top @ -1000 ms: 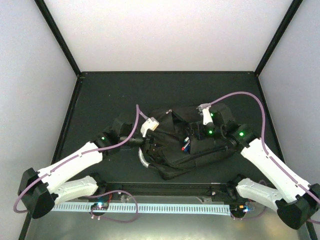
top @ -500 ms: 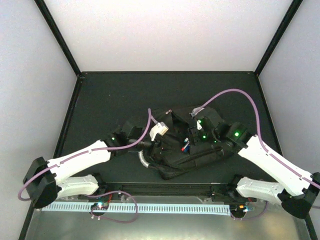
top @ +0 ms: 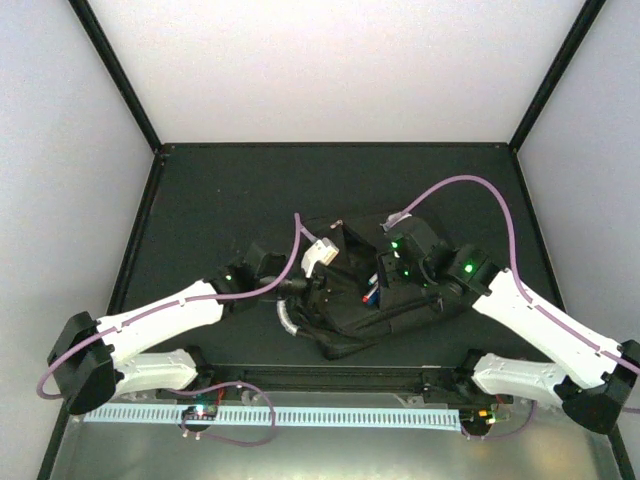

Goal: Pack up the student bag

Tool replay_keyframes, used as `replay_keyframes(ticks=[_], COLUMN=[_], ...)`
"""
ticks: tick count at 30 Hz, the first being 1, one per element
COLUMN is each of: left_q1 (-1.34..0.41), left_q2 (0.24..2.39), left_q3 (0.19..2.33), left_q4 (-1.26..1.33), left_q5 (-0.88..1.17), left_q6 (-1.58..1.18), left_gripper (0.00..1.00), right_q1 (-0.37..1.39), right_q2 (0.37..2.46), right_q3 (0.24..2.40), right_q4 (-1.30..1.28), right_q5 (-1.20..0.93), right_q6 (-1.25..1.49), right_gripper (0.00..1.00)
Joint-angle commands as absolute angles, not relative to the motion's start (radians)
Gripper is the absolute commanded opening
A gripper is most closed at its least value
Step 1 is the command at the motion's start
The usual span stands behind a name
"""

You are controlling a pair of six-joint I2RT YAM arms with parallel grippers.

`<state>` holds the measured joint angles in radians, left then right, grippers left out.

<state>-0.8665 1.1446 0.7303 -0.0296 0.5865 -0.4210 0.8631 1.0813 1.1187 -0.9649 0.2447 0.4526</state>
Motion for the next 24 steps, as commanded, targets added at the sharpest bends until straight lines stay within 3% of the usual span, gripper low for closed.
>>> replay_keyframes(ticks=[1,9,14,15,17,20,24], left_q1=[-0.874,-0.901,-0.920,-0.920,-0.923,-0.926,-0.924], left_q2=[1.127,1.149,1.081,1.045,0.995,0.971,1.070], left_q3=[0.753,0.787,0.769,0.739,0.653,0.721,0.864], left_q4=[0.017,-0.052,-0.101,-0.053,0.172,0.078,-0.101], left_q5=[0.597,0.574,0.453,0.377,0.483,0.343,0.432], left_q6=[-0.440,-0.398,-0.340,-0.430,-0.521,-0.445,-0.262], left_gripper=[0.36,0.37,0.35,0.31,0.32,0.29,0.36], right_q1=[0.869,0.870,0.870,0.869,0.856,0.875,0.874], right_q2=[1.067,1.130,1.214,1.224,1.218,1.177,1.156], right_q3=[1.147,1.152,1.139,1.147,1.169,1.148,1.145], right_q4=[-0.937,-0.961,-0.919,-0.952,-0.910,-0.836,-0.831], right_q5=[0.281,0.314,0.382,0.424,0.437,0.357,0.379], right_q6=[0.452,0.467,0.466,0.489,0.517,0.524,0.491], right_gripper=[0.63,0.61,0.25,0.21,0.04,0.02,0.02])
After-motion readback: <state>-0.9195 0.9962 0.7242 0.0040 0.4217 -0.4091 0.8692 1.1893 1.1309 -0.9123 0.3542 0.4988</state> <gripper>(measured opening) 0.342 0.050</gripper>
